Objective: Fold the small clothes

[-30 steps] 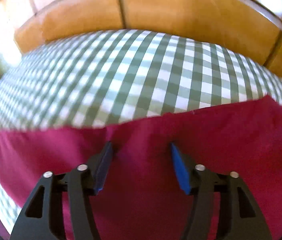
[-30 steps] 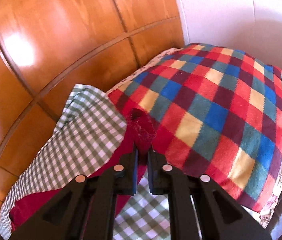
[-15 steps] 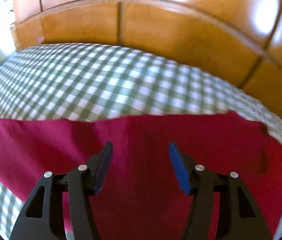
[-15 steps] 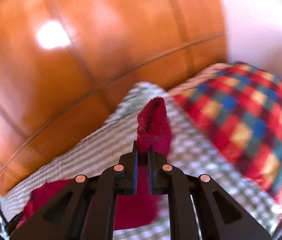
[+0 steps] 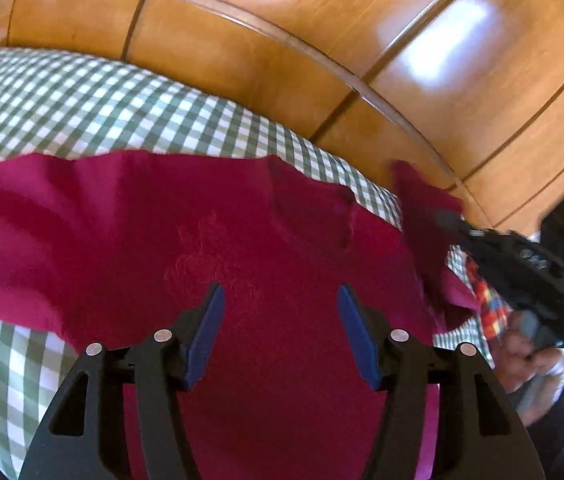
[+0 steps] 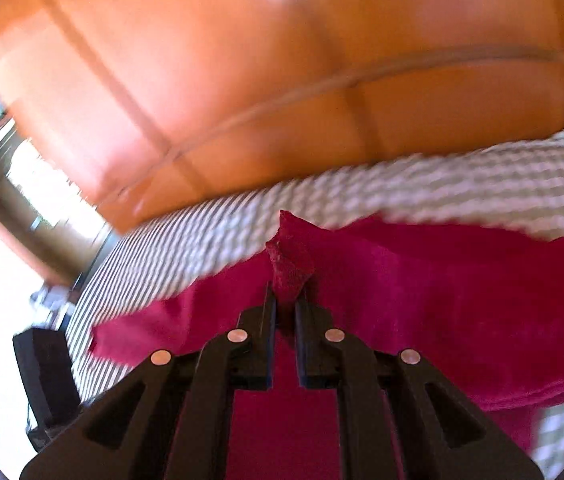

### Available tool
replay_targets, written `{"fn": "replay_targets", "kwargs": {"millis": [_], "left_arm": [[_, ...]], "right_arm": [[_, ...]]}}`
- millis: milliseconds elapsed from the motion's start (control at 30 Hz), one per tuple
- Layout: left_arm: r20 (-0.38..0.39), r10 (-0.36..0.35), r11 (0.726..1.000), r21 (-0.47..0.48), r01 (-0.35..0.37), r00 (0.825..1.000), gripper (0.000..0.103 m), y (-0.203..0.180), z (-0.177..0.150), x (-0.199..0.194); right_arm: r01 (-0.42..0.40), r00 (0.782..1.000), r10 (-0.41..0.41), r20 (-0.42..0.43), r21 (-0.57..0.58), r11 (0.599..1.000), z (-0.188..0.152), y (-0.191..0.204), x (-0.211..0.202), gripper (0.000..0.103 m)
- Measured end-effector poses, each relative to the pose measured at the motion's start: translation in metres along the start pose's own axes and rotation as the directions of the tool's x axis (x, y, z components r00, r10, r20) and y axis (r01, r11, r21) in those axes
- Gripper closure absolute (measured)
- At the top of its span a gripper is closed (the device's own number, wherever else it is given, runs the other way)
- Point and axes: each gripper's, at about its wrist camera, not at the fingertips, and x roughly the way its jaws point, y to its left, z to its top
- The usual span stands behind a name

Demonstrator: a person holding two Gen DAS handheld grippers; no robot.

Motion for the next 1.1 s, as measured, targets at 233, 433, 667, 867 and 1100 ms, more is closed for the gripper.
{"fn": "replay_targets", "kwargs": {"millis": [233,433,667,867,1100], "left_arm": [[-0.03,-0.023,0.998,-0.055,0.021,0.999,0.033,0.023,-0.004,0.002],[-0.031,0.016,0.999,-0.046,-0.018,0.999,0.033,0.021,0.001,0.014],[-0.099,0.109,0.993,0.045,-0.105,0.989,0.033,-0.003,0.01,0.064],[-0.156,0.159,0.986,0.068,-0.15,0.975,0.097,-0.017,0.014,0.095],[0.061,0.074,0.996,0.048,-0.077,0.995,0.098,-0.035,0.044,0.02]], "right_arm": [[-0.085,0.995,0.085,-0.054,-0.004,0.996,-0.028,0.012,0.012,0.05],[0.019,0.998,-0.021,0.053,0.052,0.998,-0.053,-0.047,-0.066,0.041],[0.249,0.961,-0.27,0.057,0.241,0.938,-0.105,-0.151,-0.136,0.038],[0.296,0.947,-0.321,0.028,0.311,0.903,-0.117,-0.184,-0.129,0.038],[0.315,0.935,-0.348,0.065,0.295,0.902,-0.088,-0.176,-0.096,0.045]]}}
